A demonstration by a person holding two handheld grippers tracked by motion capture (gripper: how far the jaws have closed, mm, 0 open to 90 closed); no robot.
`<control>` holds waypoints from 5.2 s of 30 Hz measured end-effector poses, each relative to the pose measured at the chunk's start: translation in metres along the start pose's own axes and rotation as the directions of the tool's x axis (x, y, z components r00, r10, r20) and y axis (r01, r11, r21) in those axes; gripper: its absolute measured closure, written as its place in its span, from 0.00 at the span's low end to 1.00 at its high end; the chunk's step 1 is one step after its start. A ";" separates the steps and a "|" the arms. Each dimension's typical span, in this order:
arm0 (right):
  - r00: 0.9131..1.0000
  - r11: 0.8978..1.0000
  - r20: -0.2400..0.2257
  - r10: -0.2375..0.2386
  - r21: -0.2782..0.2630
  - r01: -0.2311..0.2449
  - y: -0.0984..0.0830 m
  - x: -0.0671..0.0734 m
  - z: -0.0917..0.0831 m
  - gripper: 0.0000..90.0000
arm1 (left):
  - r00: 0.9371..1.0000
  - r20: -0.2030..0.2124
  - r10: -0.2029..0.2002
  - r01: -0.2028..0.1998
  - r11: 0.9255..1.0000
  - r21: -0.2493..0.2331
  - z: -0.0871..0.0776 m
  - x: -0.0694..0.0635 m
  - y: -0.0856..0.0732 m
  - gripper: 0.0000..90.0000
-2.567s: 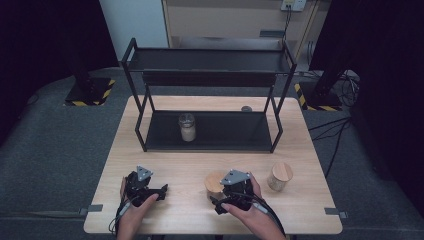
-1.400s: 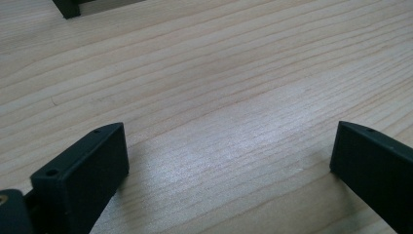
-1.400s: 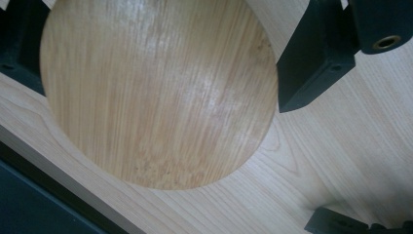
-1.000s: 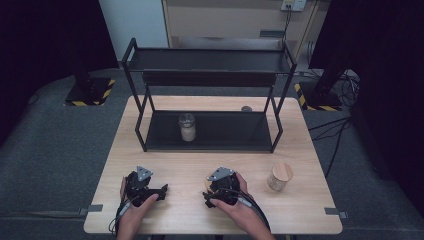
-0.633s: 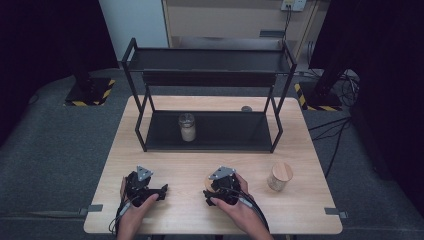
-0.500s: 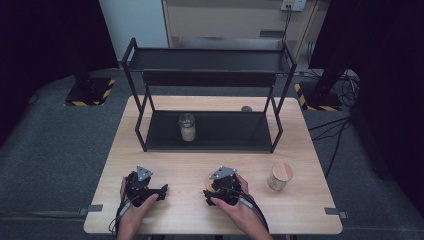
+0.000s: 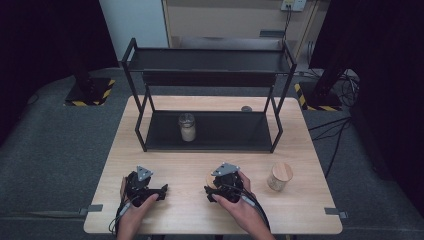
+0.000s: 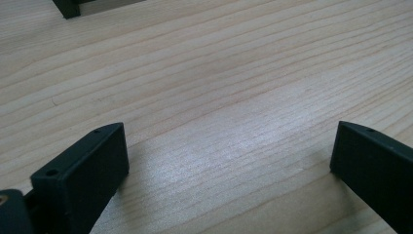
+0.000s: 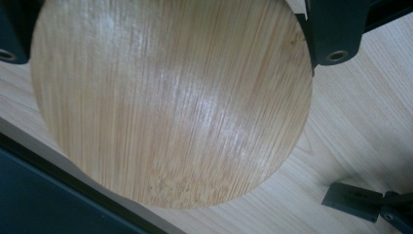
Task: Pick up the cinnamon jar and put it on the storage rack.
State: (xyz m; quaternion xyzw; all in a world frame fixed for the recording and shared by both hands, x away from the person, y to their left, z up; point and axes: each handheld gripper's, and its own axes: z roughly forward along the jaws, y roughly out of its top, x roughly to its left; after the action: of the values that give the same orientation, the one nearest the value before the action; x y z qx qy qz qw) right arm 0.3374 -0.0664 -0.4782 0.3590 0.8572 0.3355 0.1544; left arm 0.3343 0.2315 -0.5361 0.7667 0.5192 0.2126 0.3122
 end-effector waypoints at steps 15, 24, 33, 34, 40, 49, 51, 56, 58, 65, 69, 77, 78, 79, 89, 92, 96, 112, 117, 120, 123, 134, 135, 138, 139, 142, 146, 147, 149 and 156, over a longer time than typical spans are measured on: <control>0.999 1.000 0.031 0.020 -0.007 -0.020 0.013 -0.012 -0.005 0.28 | 1.000 0.000 0.000 0.000 1.000 0.000 0.000 0.000 0.000 0.00; 0.998 0.999 0.041 0.044 -0.008 -0.044 0.019 -0.018 -0.003 0.28 | 1.000 -0.001 0.000 0.000 1.000 0.000 0.000 0.000 0.000 0.00; 0.997 0.998 0.060 0.057 -0.014 -0.057 0.026 -0.022 -0.003 0.28 | 1.000 0.000 0.000 0.000 1.000 0.000 0.000 0.000 0.000 0.00; 0.996 0.998 0.062 0.061 -0.016 -0.060 0.027 -0.023 -0.003 0.28 | 1.000 0.000 -0.001 0.001 1.000 0.000 0.000 0.000 0.000 0.00; 0.994 0.997 0.083 0.077 -0.024 -0.075 0.032 -0.032 -0.005 0.28 | 1.000 -0.001 0.000 0.000 1.000 0.000 0.000 0.000 0.000 0.00; 0.991 0.996 0.106 0.086 -0.025 -0.084 0.039 -0.042 -0.007 0.28 | 1.000 -0.003 -0.001 0.001 1.000 0.000 0.000 0.000 0.000 0.00; 0.990 0.996 0.114 0.088 -0.028 -0.086 0.042 -0.044 -0.006 0.28 | 1.000 -0.003 -0.001 0.001 1.000 0.000 0.000 0.000 0.000 0.00; 0.988 0.996 0.127 0.092 -0.027 -0.090 0.049 -0.049 -0.001 0.28 | 1.000 -0.003 -0.001 0.001 1.000 0.000 0.000 0.000 0.000 0.00; 0.987 0.996 0.129 0.094 -0.026 -0.091 0.052 -0.051 0.002 0.28 | 1.000 -0.003 -0.002 0.002 1.000 0.000 0.000 0.000 0.000 0.00; 0.983 0.994 0.152 0.105 -0.029 -0.102 0.066 -0.060 0.010 0.28 | 1.000 -0.002 -0.001 0.001 1.000 0.000 0.000 0.000 0.000 0.00; 0.980 0.993 0.166 0.111 -0.046 -0.105 0.074 -0.067 0.018 0.28 | 1.000 -0.002 -0.003 0.003 1.000 0.000 0.000 0.000 0.000 0.00; 0.973 0.990 0.188 0.137 -0.065 -0.127 0.088 -0.080 0.033 0.28 | 1.000 -0.002 -0.002 0.002 1.000 0.000 0.000 0.000 0.000 0.00; 0.972 0.990 0.190 0.139 -0.060 -0.129 0.089 -0.081 0.034 0.28 | 1.000 -0.002 -0.002 0.002 1.000 0.000 0.000 0.000 0.000 0.00; 0.972 0.991 0.195 0.134 -0.056 -0.125 0.091 -0.082 0.036 0.28 | 1.000 -0.002 -0.002 0.002 1.000 0.000 0.000 0.000 0.000 0.00; 0.967 0.989 0.209 0.149 -0.025 -0.147 0.101 -0.097 0.050 0.28 | 1.000 -0.003 -0.002 0.002 1.000 0.000 0.000 0.000 0.000 0.00; 0.965 0.989 0.218 0.147 -0.018 -0.147 0.105 -0.101 0.054 0.28 | 1.000 -0.002 -0.002 0.002 1.000 0.000 0.000 0.000 0.000 0.00; 0.961 0.987 0.224 0.160 -0.017 -0.160 0.109 -0.105 0.061 0.28 | 1.000 -0.003 -0.002 0.002 1.000 0.000 0.000 0.000 0.000 0.00; 0.948 0.979 0.246 0.202 -0.024 -0.202 0.125 -0.121 0.084 0.28 | 1.000 -0.002 0.000 0.000 1.000 0.001 0.000 0.000 0.000 0.00; 0.945 0.977 0.253 0.208 -0.018 -0.210 0.127 -0.123 0.093 0.28 | 1.000 -0.002 0.000 0.000 1.000 0.001 0.001 0.000 0.000 0.00; 0.942 0.976 0.259 0.213 -0.015 -0.216 0.128 -0.126 0.097 0.28 | 1.000 -0.001 0.000 0.000 1.000 0.001 0.000 0.000 0.001 0.00; 0.941 0.977 0.267 0.210 -0.018 -0.213 0.129 -0.128 0.100 0.28 | 1.000 -0.001 0.000 0.000 1.000 0.001 0.001 0.000 0.001 0.00; 0.935 0.971 0.266 0.234 -0.027 -0.235 0.132 -0.132 0.105 0.28 | 1.000 -0.001 0.000 0.000 1.000 0.001 0.001 0.000 0.001 0.00; 0.936 0.972 0.265 0.233 -0.028 -0.234 0.133 -0.131 0.106 0.28 | 1.000 -0.001 0.000 0.000 1.000 0.001 0.000 0.000 0.001 0.00; 0.937 0.971 0.257 0.238 -0.027 -0.240 0.133 -0.130 0.108 0.28 | 1.000 -0.001 0.000 0.000 1.000 0.001 0.000 0.000 0.001 0.00; 0.936 0.970 0.260 0.238 -0.025 -0.240 0.133 -0.129 0.109 0.28 | 1.000 -0.001 0.000 0.000 1.000 0.001 0.000 0.000 0.001 0.00; 0.935 0.970 0.260 0.240 -0.024 -0.242 0.133 -0.129 0.111 0.28 | 1.000 -0.001 0.000 0.000 1.000 0.001 0.000 0.000 0.001 0.00; 0.935 0.970 0.262 0.238 -0.020 -0.241 0.131 -0.129 0.115 0.28 | 1.000 -0.001 0.000 0.000 1.000 0.001 0.000 0.000 0.001 0.00; 0.934 0.969 0.263 0.242 -0.019 -0.246 0.131 -0.129 0.116 0.28 | 1.000 -0.001 0.000 0.000 1.000 0.001 0.000 0.000 0.001 0.00; 0.933 0.968 0.262 0.248 -0.017 -0.252 0.130 -0.129 0.118 0.28 | 1.000 -0.001 0.000 0.000 1.000 0.001 0.000 0.000 0.001 0.00; 0.932 0.966 0.260 0.252 -0.015 -0.257 0.127 -0.129 0.123 0.28 | 1.000 -0.001 0.000 0.000 1.000 0.001 0.000 0.000 0.001 0.00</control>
State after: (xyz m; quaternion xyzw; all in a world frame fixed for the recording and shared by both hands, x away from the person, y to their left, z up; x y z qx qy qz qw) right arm 0.5541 -0.0359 -0.4770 0.5093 0.7790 0.2943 0.2172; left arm 0.3350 0.2315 -0.5361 0.7667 0.5194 0.2126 0.3118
